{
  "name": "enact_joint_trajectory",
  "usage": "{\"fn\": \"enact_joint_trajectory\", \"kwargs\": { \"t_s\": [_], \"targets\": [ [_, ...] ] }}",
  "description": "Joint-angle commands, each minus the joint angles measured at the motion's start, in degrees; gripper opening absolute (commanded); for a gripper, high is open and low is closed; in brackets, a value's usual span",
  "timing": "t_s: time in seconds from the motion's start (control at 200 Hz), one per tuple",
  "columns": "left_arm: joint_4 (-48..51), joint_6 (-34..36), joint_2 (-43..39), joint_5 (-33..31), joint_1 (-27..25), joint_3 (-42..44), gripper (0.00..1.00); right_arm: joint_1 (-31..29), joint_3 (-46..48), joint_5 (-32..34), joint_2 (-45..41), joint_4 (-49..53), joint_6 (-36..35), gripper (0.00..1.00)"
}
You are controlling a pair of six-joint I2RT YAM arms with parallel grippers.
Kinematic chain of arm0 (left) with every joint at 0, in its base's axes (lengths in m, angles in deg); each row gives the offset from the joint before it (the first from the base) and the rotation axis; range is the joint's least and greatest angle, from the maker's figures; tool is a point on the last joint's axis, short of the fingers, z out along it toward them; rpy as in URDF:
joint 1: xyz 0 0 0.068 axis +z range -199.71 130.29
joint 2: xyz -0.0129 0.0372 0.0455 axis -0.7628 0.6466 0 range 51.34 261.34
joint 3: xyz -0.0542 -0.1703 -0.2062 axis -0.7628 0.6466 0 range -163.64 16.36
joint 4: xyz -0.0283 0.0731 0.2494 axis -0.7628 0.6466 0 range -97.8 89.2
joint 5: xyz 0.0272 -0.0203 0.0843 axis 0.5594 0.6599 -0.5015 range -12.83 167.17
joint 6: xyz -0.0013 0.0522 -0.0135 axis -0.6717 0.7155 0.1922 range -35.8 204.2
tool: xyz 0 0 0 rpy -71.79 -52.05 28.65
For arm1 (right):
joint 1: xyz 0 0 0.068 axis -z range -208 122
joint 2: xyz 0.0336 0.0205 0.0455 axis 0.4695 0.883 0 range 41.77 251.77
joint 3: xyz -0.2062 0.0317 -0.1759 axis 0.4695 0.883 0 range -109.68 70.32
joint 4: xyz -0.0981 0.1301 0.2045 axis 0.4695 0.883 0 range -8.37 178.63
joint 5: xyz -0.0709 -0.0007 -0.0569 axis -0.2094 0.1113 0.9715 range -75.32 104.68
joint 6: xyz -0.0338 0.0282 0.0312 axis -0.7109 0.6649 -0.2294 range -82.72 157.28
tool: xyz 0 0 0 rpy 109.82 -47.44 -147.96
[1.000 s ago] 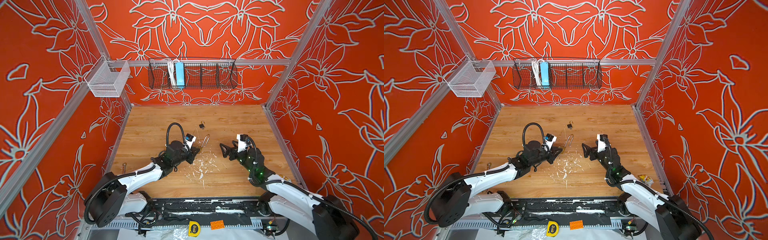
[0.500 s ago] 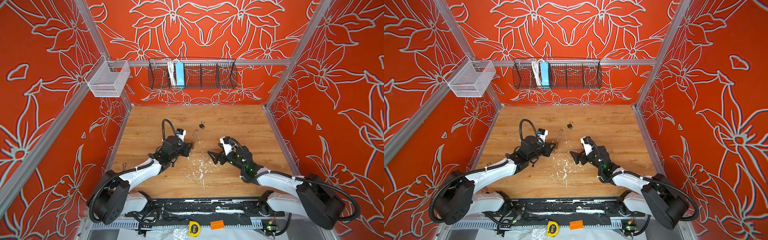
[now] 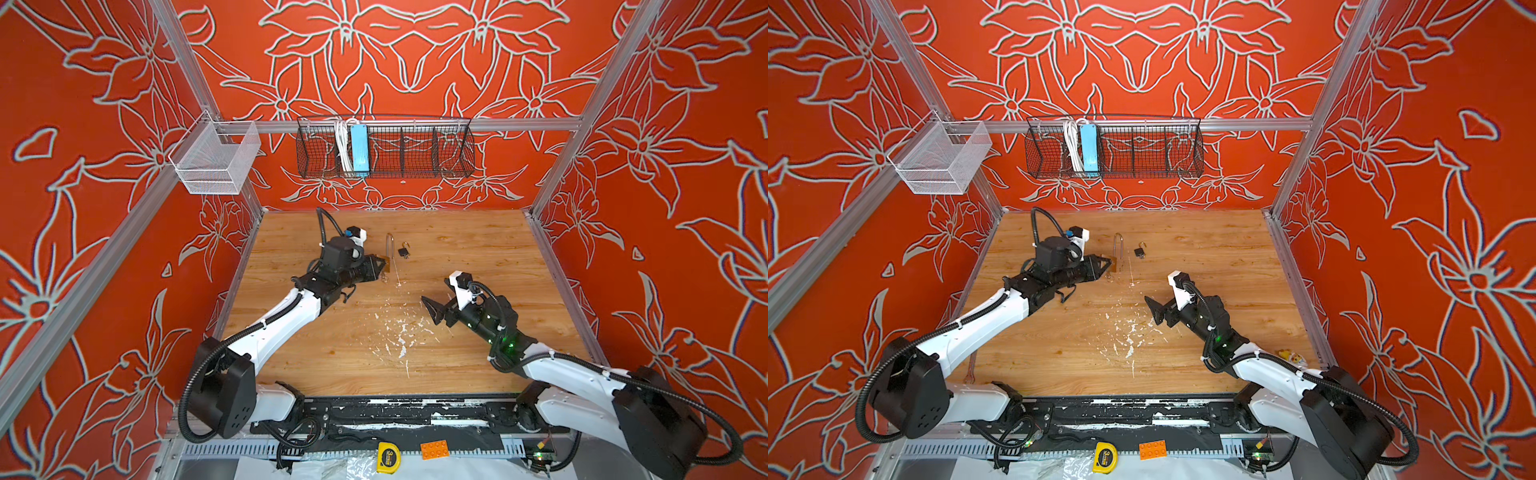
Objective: Unlock with the key
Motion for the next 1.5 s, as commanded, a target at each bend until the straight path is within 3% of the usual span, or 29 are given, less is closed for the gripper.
{"fn": "enact_joint_trajectory", "kwargs": {
  "t_s": [0.0, 0.155, 0.255, 0.455, 0.671, 0.761, 0.856, 1.011, 1.491],
  "targets": [
    [-7.54, -9.11, 3.98, 14.02, 6.76, 0.7, 0.0, -0.18, 1.27, 0.32, -1.13, -2.49, -1.12, 0.98],
    [6.81, 0.83, 8.13, 12.91, 8.3, -9.17, 0.0, -0.2, 0.79, -0.05, -0.03, -2.25, -1.12, 0.98],
    [10.38, 2.58, 10.0, 9.14, 8.43, -11.17, 0.0, -0.18, 0.38, -0.6, 0.25, -1.75, -1.35, 0.98],
    [5.97, 2.71, 15.25, 8.02, 8.63, -12.16, 0.0, -0.22, 1.85, 1.05, -3.09, -1.03, -1.73, 0.98],
    [-3.54, -0.96, 26.36, 12.69, 8.19, -15.86, 0.0, -0.18, 1.7, 1.37, -2.31, -1.29, -2.12, 0.98],
    [-6.66, -0.8, 28.51, 9.74, 7.14, -16.36, 0.0, -0.2, 0.88, 1.5, -0.95, -0.66, -2.37, 0.98],
    [-6.41, -0.83, 30.99, 8.76, 6.98, -18.68, 0.0, -0.23, 0.64, 0.6, -0.69, -1.03, -2.41, 0.98],
    [-6.52, -0.65, 37.01, 14.33, 7.07, -24.22, 0.0, -0.22, -0.12, 0.68, 0.51, -0.53, -2.96, 0.98],
    [-7.87, 0.59, 43.15, 14.85, 9.59, -24.15, 0.0, -0.18, -1.09, 0.11, 2.38, -0.76, -3.31, 0.98]
  ]
}}
